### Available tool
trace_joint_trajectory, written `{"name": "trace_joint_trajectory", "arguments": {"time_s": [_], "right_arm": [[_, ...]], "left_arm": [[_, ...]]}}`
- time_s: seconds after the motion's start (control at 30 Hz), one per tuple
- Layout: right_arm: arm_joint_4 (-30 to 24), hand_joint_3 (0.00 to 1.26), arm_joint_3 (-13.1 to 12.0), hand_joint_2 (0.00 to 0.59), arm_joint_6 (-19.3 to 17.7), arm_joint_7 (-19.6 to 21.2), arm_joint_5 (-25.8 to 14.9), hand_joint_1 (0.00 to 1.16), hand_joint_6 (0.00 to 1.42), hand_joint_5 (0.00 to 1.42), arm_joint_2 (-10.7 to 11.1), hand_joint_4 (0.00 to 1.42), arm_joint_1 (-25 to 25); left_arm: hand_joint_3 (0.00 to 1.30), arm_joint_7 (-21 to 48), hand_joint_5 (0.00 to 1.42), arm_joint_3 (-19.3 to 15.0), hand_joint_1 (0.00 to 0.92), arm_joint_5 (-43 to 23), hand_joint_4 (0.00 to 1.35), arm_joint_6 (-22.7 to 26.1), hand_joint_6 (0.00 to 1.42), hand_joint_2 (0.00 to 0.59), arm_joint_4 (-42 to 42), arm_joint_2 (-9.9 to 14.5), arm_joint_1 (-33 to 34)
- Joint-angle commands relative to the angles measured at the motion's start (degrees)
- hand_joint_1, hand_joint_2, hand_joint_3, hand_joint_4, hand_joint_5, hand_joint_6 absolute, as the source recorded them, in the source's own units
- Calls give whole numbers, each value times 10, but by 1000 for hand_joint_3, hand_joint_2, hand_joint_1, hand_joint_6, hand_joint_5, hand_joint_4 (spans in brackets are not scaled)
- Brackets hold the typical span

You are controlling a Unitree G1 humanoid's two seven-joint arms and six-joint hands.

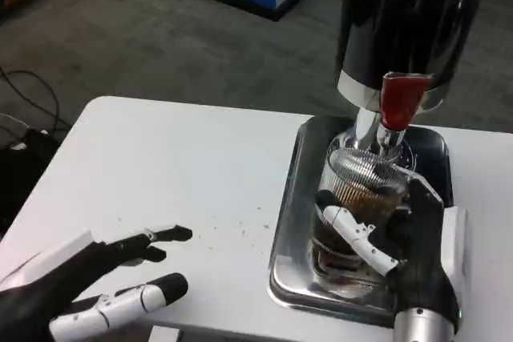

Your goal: Grasp the cup under the faucet to collect the drink, then remove the cup.

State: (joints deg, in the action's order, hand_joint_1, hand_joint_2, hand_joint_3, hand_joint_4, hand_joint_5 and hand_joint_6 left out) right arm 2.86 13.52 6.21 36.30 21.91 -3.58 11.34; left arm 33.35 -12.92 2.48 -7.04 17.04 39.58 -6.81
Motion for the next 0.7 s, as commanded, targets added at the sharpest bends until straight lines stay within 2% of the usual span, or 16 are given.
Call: {"name": "trace_joint_trajectory", "arguments": {"time_s": [0.03,0.17,0.5,0.7], "right_arm": [[-6,587,-8,212,-11,9,-14,730,949,884,-46,774,-25],[-26,636,-12,209,-19,11,-14,733,1036,980,-41,824,-34],[-69,707,-24,200,-34,1,-16,754,1152,1076,-28,900,-65],[-113,753,-30,188,-53,-15,-16,770,1232,1142,-17,945,-100]], "left_arm": [[186,3,164,7,66,0,96,-3,140,143,-5,5,10],[186,2,163,14,61,2,96,-1,140,142,-7,4,18],[186,-2,162,29,52,5,96,2,140,144,-13,2,45],[186,-4,162,41,34,8,86,4,140,142,-18,0,74]]}}
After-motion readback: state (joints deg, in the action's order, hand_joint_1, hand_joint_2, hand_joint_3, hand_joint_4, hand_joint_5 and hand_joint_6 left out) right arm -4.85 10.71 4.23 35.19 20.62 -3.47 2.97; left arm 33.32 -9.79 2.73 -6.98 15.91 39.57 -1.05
